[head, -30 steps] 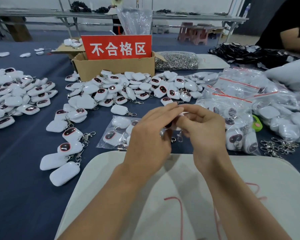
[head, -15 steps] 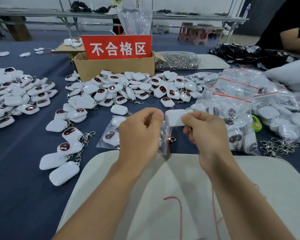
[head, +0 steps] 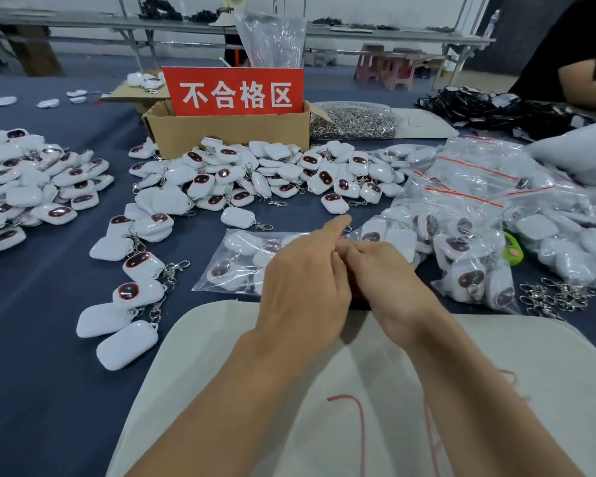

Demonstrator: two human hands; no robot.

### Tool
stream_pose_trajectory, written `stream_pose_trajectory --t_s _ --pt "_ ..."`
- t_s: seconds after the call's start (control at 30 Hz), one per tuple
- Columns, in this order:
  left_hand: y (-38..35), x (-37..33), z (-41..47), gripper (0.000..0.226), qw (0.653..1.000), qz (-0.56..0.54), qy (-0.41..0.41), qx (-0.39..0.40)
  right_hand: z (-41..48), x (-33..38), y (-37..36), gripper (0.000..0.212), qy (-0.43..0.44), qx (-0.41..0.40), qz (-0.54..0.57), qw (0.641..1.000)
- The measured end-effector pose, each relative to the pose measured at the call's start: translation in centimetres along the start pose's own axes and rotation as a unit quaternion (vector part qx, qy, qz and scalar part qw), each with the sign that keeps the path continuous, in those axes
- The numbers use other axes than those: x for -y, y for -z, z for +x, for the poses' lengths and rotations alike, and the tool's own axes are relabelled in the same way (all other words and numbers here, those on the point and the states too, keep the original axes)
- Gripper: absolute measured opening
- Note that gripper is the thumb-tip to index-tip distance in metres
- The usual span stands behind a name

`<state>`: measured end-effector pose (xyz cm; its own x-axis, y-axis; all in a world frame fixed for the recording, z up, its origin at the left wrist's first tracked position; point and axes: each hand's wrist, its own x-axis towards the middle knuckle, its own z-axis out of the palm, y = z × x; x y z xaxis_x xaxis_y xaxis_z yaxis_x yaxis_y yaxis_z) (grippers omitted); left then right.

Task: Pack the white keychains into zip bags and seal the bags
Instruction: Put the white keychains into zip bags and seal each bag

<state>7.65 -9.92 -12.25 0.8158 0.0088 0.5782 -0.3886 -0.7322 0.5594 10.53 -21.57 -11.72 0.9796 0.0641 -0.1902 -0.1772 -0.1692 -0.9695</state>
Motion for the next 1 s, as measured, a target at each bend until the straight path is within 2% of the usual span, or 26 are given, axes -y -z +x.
stream_pose_trajectory --t_s 0.07,0.13,0.2,0.33,0.43,0.57,0.63,0.73,0.8,0.9,0.93,1.0 --pt "0.6 0.3 0.3 0.047 0.997 -0.06 0.039 -0.023 0.2 0.2 0.1 0.027 0.019 0.022 0.014 0.999" --pt "1.3 1.0 0.8 0.042 0.985 -0.112 0.093 -0.087 0.4 0.1 0.6 0.022 0.049 -0.071 -0.051 0.995" --pt "2.1 2.2 1.7 0.04 0.96 -0.156 0.171 -0.16 0.4 -0.1 0.8 0.025 0.081 -0.175 -0.13 0.973" --pt "3.6 5.0 3.2 0.039 0.885 -0.228 0.333 -0.234 0.4 -0.2 0.5 0.029 0.12 -0.25 -0.152 0.949" --pt "4.3 6.3 3.5 0.042 0.86 -0.242 0.385 -0.233 0.3 -0.1 0.0 0.025 0.162 -0.293 -0.145 0.931" --pt "4.6 7.4 3.8 0.041 0.845 -0.254 0.401 -0.244 0.9 0.1 -1.0 0.038 0.2 -0.245 -0.15 0.937" --pt "4.6 7.9 4.1 0.052 0.834 -0.262 0.412 -0.255 2.5 0.8 -0.7 0.045 0.209 -0.217 -0.213 0.93" --pt "4.7 8.6 4.4 0.061 0.82 -0.286 0.424 -0.258 6.3 2.6 -0.1 0.052 0.153 -0.15 -0.356 0.91" --pt "4.7 9.0 4.4 0.062 0.823 -0.288 0.423 -0.246 8.6 3.6 0.0 0.051 0.115 -0.097 -0.452 0.879" --pt "4.4 9.8 4.4 0.063 0.833 -0.279 0.424 -0.22 10.7 4.5 -0.3 0.047 0.085 -0.016 -0.575 0.813" --pt "4.3 9.9 4.4 0.062 0.84 -0.279 0.422 -0.196 11.0 4.6 -0.6 0.041 0.085 0.009 -0.609 0.788" --pt "4.0 10.0 4.1 0.06 0.874 -0.246 0.403 -0.113 11.0 4.4 -1.2 0.029 0.105 0.034 -0.661 0.742"
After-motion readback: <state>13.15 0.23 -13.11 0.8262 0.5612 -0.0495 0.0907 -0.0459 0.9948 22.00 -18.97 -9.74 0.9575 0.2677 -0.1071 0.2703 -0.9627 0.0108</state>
